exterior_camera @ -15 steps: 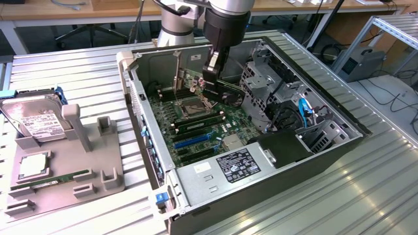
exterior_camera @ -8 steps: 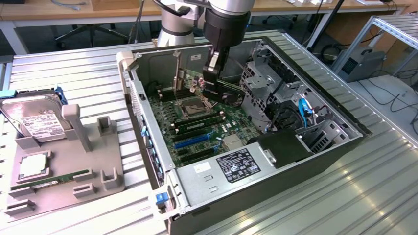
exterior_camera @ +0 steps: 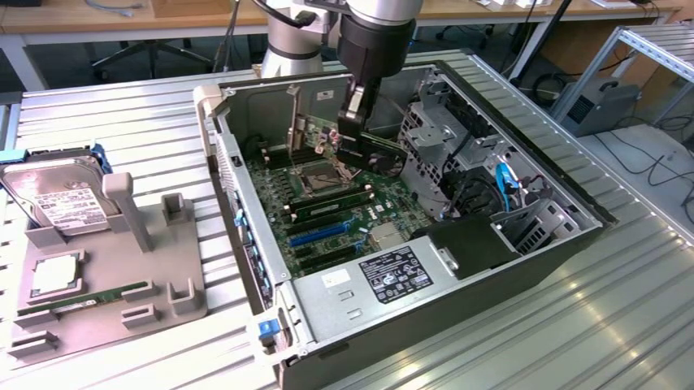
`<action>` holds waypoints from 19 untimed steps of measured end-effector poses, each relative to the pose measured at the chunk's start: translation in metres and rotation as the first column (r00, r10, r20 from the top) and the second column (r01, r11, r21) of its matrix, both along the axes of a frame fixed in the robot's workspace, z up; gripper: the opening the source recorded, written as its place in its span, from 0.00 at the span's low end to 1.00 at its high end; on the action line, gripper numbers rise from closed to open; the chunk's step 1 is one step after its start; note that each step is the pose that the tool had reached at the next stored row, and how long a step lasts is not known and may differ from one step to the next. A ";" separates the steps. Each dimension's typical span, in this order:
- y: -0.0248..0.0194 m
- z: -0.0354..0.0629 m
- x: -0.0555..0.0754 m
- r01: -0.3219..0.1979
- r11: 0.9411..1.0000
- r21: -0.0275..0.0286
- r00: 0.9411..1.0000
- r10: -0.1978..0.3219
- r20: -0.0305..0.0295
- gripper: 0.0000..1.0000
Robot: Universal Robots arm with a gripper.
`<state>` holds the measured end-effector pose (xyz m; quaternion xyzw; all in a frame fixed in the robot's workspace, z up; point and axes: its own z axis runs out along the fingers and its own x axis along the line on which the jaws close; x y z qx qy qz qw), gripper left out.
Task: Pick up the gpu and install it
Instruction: 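Insert the gpu into the slot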
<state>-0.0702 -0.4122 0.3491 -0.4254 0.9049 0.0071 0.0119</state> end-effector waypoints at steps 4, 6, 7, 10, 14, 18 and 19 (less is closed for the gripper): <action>0.0000 -0.0001 0.000 -0.006 1.000 0.000 1.000 0.006 0.000 0.27; 0.0000 -0.0002 0.000 -0.010 1.000 0.000 1.000 0.010 0.000 0.27; 0.0000 -0.0002 0.000 -0.011 1.000 0.000 1.000 0.011 0.000 0.27; 0.0000 -0.0003 0.000 -0.017 1.000 0.000 1.000 0.017 0.000 0.27; 0.0000 -0.0005 0.000 -0.026 1.000 0.000 1.000 0.026 0.000 0.27; 0.0000 -0.0007 0.000 -0.033 0.999 0.000 0.999 0.033 0.000 0.27; 0.0000 -0.0007 0.000 -0.035 0.999 0.000 0.999 0.035 0.000 0.27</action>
